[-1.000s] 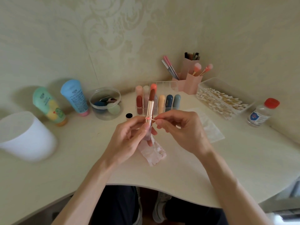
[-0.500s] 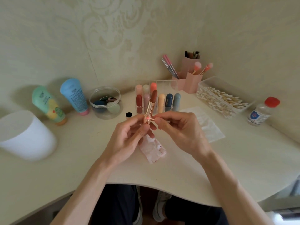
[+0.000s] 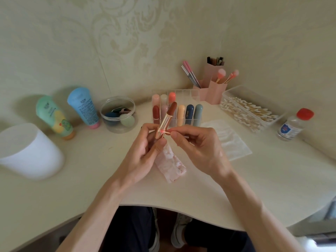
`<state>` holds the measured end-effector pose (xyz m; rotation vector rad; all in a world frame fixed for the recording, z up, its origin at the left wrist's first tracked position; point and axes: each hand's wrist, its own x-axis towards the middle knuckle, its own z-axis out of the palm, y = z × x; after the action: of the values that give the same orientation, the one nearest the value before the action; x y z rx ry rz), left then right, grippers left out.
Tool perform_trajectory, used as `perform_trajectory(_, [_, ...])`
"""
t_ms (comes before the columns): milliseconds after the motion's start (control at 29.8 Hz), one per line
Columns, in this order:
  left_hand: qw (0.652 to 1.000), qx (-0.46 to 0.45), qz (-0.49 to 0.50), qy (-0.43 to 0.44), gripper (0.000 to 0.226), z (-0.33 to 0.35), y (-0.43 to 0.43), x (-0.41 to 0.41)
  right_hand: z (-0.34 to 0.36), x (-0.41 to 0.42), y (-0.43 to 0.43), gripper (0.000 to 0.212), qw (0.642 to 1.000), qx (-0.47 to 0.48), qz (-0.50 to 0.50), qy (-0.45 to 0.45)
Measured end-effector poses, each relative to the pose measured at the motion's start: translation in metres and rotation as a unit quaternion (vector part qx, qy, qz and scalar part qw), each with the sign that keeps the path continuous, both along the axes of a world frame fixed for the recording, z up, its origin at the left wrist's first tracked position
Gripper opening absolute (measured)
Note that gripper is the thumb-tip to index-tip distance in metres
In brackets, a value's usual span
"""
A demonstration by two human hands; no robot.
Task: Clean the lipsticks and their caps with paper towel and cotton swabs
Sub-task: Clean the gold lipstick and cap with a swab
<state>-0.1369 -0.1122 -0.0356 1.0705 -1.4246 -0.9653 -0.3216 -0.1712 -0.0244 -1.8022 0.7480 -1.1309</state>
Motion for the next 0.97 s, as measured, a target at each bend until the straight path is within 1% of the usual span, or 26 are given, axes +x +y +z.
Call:
perform_trajectory(67, [1.0, 0.005, -0.007, 0.017, 0.026, -0.0007, 0.0001, 0.0003, 0.0011, 0.0011, 0.0014, 0.015, 1.0, 0.006, 0.004, -0.006])
perform_trajectory(168, [1.0, -0.016, -0.012, 0.009, 0.017, 0.0025, 0.0005, -0.0009, 0.0016, 0.0013, 0.0015, 0.015, 1.0, 0.013, -0.001, -0.015])
perform_trajectory(235, [0.999, -0.032, 0.001, -0.009, 0.018, 0.0046, 0.0002, -0.0012, 0.0012, 0.0001, 0.0015, 0.014, 1.0, 0.011, -0.006, -0.02])
perform_trajectory(335, [0.999, -0.029, 0.019, -0.029, 0.024, 0.0051, 0.0005, -0.0014, 0.0004, -0.0009, 0.0021, 0.014, 1.0, 0.01, -0.007, -0.02])
perform_trajectory(503, [0.997, -0.035, 0.022, -0.059, 0.02, 0.0, -0.0009, -0.0006, 0.0006, 0.0016, 0.0041, 0.017, 1.0, 0.0, -0.008, -0.008])
perform_trajectory(603, [0.999, -0.031, 0.028, -0.026, 0.028, -0.0012, -0.0009, -0.0009, 0.0013, 0.0029, 0.0047, 0.017, 1.0, 0.006, -0.004, -0.012])
perform_trajectory(737, [0.999, -0.024, 0.022, -0.013, 0.015, 0.0017, 0.0012, -0.0019, 0.0016, 0.0041, 0.0044, 0.016, 1.0, 0.007, -0.01, -0.021])
perform_trajectory(871, [0.998, -0.035, 0.031, -0.05, 0.024, 0.0027, 0.0006, -0.0004, 0.0005, 0.002, 0.0045, 0.014, 1.0, 0.011, -0.013, -0.023])
perform_trajectory(972, [0.999, -0.016, 0.03, -0.031, 0.028, 0.0026, 0.0027, 0.0001, -0.0008, 0.0015, 0.0042, 0.014, 1.0, 0.001, -0.017, -0.012])
